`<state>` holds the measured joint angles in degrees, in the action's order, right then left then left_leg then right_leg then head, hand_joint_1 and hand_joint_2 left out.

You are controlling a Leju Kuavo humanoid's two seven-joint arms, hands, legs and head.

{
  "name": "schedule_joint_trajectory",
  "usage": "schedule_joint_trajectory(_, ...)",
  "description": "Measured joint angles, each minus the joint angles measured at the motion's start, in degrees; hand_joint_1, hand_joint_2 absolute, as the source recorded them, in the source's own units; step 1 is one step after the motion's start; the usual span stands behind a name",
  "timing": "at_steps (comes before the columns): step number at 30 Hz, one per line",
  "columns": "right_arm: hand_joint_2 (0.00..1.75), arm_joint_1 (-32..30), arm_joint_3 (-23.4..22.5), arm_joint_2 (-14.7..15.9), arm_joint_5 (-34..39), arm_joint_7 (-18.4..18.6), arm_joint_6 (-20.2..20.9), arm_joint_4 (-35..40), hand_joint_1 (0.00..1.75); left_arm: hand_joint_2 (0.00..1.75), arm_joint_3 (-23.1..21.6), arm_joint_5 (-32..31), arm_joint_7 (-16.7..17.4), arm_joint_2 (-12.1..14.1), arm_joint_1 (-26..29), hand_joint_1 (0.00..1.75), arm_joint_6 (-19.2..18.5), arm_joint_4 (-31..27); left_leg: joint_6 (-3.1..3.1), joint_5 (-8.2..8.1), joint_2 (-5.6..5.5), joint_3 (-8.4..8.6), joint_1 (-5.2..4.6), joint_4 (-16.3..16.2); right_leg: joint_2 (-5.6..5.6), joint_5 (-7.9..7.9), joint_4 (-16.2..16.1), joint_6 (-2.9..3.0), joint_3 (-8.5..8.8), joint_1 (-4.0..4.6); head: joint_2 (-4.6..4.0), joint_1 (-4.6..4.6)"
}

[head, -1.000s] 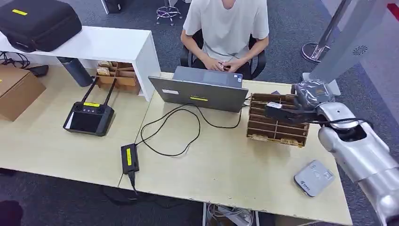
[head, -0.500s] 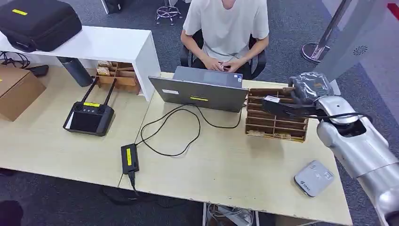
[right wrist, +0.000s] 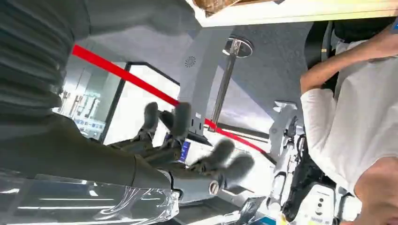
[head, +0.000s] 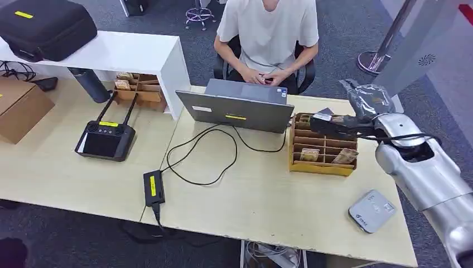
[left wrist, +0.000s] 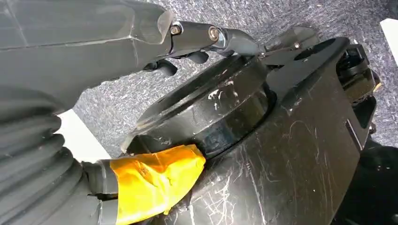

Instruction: Pass the card to the sensor for recognition and then transmit it.

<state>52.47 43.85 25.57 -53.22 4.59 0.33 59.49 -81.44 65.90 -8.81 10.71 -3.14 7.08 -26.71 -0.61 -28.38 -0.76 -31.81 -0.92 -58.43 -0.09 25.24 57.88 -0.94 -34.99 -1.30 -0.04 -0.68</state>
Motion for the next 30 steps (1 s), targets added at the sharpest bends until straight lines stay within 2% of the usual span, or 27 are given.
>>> schedule_joint_trajectory(30,1.75,-4.2,-0.7,3.2,0.2,1.5,1.2,5.6,0.0,1.75,0.2,-0.9,-0.1,-1.2,0.2,0.0,-0.1,2.4,0.01,0.0,0.02,0.04,-0.01,0.0,0.03,0.0,0.0,0.0,0.0,0.0,0.0,0.0)
